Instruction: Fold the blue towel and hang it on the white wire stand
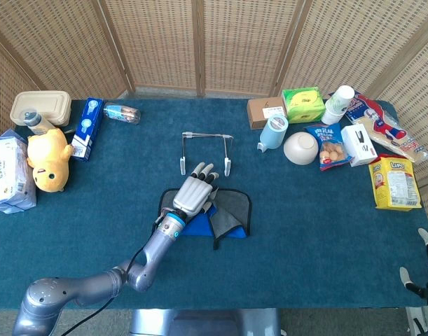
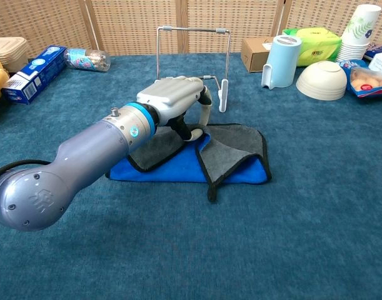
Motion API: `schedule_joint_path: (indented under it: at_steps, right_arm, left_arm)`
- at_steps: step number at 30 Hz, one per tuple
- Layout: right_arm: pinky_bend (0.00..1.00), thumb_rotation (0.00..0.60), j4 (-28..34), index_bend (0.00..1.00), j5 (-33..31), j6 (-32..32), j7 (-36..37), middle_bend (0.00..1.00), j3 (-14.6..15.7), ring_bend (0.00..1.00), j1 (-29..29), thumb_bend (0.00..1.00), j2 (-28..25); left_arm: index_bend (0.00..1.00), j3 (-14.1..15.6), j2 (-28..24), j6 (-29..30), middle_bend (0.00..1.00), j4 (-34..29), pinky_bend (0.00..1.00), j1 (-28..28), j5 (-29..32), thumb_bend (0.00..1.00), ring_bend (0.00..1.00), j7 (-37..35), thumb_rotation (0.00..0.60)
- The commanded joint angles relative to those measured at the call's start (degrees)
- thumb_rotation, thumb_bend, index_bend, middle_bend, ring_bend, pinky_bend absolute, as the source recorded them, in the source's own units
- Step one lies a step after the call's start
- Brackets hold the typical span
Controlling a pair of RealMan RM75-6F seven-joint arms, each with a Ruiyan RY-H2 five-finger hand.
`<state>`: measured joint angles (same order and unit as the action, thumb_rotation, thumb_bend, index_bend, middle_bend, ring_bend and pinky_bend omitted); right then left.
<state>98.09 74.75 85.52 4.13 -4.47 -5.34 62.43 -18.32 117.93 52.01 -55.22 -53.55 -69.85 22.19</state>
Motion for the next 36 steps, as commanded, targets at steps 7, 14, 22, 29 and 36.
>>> schedule_joint_path:
  at_steps: [7,14,22,29,36]
  right_arm:
    - [0.0,0.6,0.5,0.06,0.2,0.4,-0.2,0.05,0.1,0.0,-0.3,0.32,-0.2]
    - [0.0,0.6,0.9,0.06,0.7,0.8,-0.1,0.05,0.2,0.0,-0.5,0.32,-0.3]
    - [0.0,0.6,1.1,0.06,1.5,0.7,-0.1,0.05,0.2,0.0,-0.2,0.32,-0.2]
    - [0.0,0.6,1.0,0.06,1.8,-0.4,-0.5,0.05,0.3,0.0,0.5,0.33,0.5]
    - [0.0,0.6,1.2,0.06,1.9,-1.9,-1.7,0.05,0.2,0.0,1.8,0.33,1.2]
  left_arm:
    - [0.17,0.4,0.3,-0.3,0.08,0.7,0.0,-0.3,0.6,0.37,0.0,-0.7,0.6]
    - [0.09,0.8,-1.0,2.0,0.04,-2.2,0.0,0.5,-0.3,0.36,0.0,-2.0,0.6]
    - [0.11,3.2,-6.2,6.0,0.06,-12.2,0.0,4.1,-3.2,0.36,0.0,-5.7,0.6]
    - [0.15,7.2,-12.6,9.0,0.08,-21.0,0.0,8.2,-5.7,0.35,0.0,-5.9,0.6]
    - [0.16,9.1,-16.1,9.0,0.08,-24.0,0.0,9.9,-5.1,0.35,0.0,-2.9,0.6]
